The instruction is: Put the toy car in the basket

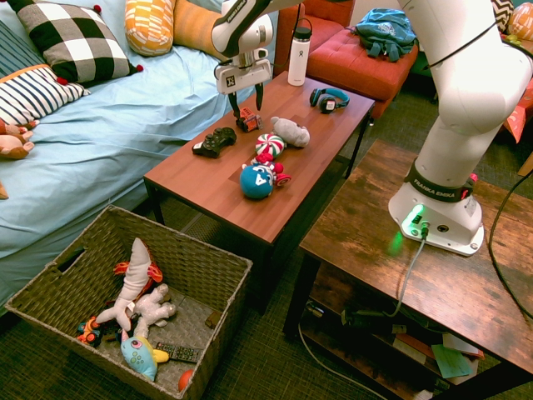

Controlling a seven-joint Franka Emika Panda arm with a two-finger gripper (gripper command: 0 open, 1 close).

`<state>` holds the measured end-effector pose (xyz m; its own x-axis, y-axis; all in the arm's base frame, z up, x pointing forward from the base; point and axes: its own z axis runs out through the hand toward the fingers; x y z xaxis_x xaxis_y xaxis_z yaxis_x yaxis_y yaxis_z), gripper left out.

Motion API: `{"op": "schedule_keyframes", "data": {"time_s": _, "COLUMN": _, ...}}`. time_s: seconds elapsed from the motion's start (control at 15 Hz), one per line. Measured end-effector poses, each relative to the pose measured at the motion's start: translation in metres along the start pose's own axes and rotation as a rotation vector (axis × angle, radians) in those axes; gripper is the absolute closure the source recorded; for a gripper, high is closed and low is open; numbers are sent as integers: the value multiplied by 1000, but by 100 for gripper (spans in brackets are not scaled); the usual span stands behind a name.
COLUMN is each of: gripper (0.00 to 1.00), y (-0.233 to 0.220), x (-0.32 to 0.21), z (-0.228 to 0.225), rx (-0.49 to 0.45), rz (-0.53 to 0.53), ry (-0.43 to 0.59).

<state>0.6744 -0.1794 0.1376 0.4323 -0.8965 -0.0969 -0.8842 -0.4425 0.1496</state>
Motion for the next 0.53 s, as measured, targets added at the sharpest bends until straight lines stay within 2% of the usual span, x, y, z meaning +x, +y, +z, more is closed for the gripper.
{"op": "schedule_keyframes", "data": {"time_s": 0.07, "gripper": 0, "y": -3, "x": 2, "z": 6, "rx": -7, "rz": -2, "ry": -2}}
{"op": "schedule_keyframes", "data": {"time_s": 0.13, "gripper": 100, "y": -5, "x": 5, "z": 13, "rx": -16, "rz": -2, "ry": -8}}
{"op": "schedule_keyframes", "data": {"time_s": 0.53, "gripper": 100, "y": -15, "x": 11, "z": 22, "rx": -11, "rz": -13, "ry": -4}}
